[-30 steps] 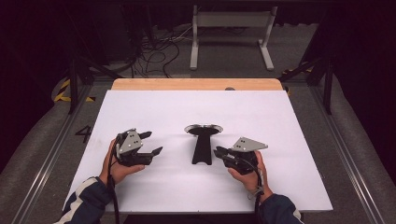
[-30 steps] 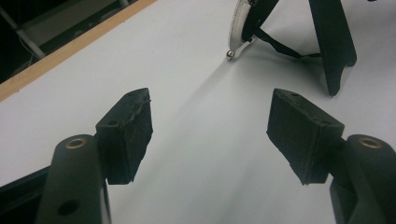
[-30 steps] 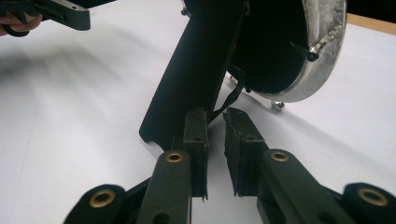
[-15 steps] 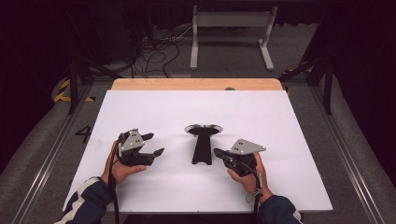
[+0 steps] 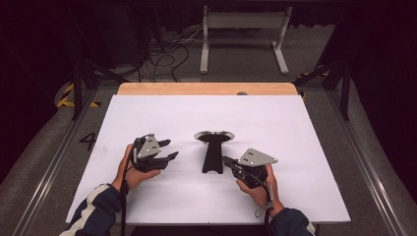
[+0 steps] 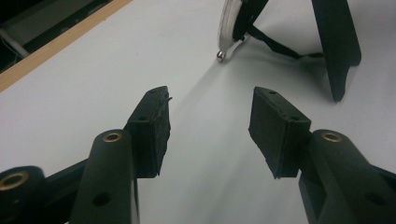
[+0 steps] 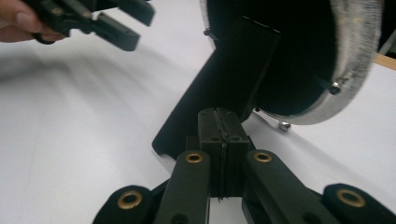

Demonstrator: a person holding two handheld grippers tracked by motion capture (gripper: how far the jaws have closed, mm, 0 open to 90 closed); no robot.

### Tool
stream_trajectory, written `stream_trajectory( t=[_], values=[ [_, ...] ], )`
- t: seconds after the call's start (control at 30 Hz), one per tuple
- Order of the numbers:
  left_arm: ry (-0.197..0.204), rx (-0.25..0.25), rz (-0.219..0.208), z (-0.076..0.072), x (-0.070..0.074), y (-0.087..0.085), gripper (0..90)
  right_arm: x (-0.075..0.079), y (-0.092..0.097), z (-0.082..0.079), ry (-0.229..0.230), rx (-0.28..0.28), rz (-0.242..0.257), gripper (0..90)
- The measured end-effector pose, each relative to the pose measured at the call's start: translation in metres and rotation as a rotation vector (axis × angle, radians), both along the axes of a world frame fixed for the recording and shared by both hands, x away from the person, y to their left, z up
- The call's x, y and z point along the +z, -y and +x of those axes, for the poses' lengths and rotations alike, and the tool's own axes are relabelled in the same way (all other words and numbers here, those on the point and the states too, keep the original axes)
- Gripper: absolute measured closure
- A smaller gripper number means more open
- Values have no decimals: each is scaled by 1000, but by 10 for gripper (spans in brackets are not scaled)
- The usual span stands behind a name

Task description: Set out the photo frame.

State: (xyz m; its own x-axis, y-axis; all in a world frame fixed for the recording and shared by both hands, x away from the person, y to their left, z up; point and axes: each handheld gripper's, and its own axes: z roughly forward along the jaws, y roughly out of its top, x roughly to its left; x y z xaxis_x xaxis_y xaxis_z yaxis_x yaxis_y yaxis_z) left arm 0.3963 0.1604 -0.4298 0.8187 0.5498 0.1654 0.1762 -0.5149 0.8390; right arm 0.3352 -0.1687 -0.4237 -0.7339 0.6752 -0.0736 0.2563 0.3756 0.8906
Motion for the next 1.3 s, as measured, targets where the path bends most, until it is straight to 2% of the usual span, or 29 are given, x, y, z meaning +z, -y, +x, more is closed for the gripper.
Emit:
stream_trajectory(
  t=[0.07,0.1,0.13,0.17,0.2,0.27,0.37,0.47,0.53,0.67,0.77,0.83,0.97,1.2,1.3],
  values=[
    [9,-2,-26,5,6,6,437,-1,-4,-1,1,7,-5,900],
    [0,-15,-44,8,9,9,402,-2,-7,-2,-2,15,-10,900],
    [0,-15,-44,8,9,9,383,-3,-10,-2,-3,22,-16,900],
    [8,-42,-58,14,14,19,371,-4,-13,-3,-3,28,-17,900],
    [8,-42,-58,14,14,19,363,-4,-16,-3,-5,34,-15,900],
    [23,-44,-75,21,19,35,335,-6,-21,-3,-6,46,-23,900],
    [17,-60,-69,28,21,49,291,-10,-31,-3,-11,55,-33,900],
    [34,-71,-54,31,18,58,297,-12,-38,-2,-10,64,-40,900],
    [30,-81,-34,34,13,66,349,-13,-45,0,-5,66,-35,900],
    [23,-88,-20,39,8,71,463,-20,-61,0,-6,64,-56,900],
    [16,-135,-2,40,6,72,604,-26,-73,0,1,49,-73,900],
    [17,-148,9,39,6,73,674,-27,-77,0,14,38,-83,900],
    [38,-148,37,38,7,74,690,-29,-87,1,16,9,-88,898],
    [29,-123,67,32,8,71,707,-33,-100,-1,72,-56,-163,900],
    [35,-105,75,27,8,70,714,-34,-101,-1,64,-72,-177,900]
  ],
)
